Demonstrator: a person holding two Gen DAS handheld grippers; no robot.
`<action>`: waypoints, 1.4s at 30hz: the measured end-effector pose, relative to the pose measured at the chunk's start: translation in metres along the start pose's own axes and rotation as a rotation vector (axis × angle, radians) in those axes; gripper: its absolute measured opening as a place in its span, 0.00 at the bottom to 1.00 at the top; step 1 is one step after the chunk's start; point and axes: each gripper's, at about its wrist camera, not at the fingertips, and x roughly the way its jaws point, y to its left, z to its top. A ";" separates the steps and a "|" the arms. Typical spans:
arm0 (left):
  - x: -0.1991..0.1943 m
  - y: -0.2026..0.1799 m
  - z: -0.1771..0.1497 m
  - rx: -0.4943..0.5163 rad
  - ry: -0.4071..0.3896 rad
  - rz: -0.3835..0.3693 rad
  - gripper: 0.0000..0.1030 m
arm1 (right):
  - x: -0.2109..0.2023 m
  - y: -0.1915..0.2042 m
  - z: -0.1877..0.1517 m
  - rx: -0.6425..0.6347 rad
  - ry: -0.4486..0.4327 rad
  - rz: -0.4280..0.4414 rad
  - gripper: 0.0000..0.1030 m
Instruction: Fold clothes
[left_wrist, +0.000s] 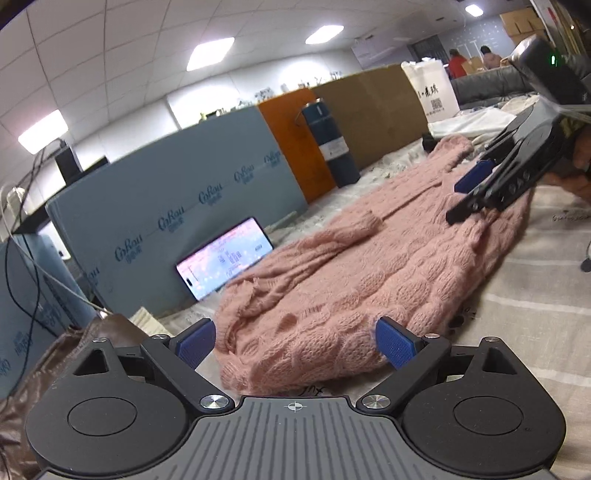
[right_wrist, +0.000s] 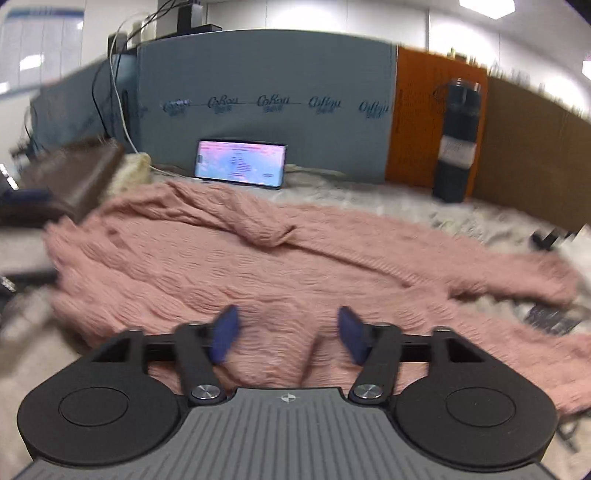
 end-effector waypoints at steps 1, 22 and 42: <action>-0.004 0.000 0.001 0.002 -0.016 -0.007 0.93 | -0.001 -0.001 -0.001 -0.008 -0.009 -0.011 0.65; 0.004 -0.037 0.010 0.330 0.054 -0.198 0.92 | -0.081 -0.071 -0.045 -0.207 -0.075 -0.037 0.94; 0.057 -0.058 0.029 0.253 0.039 -0.221 0.28 | -0.046 -0.127 -0.035 -0.157 -0.016 0.019 0.78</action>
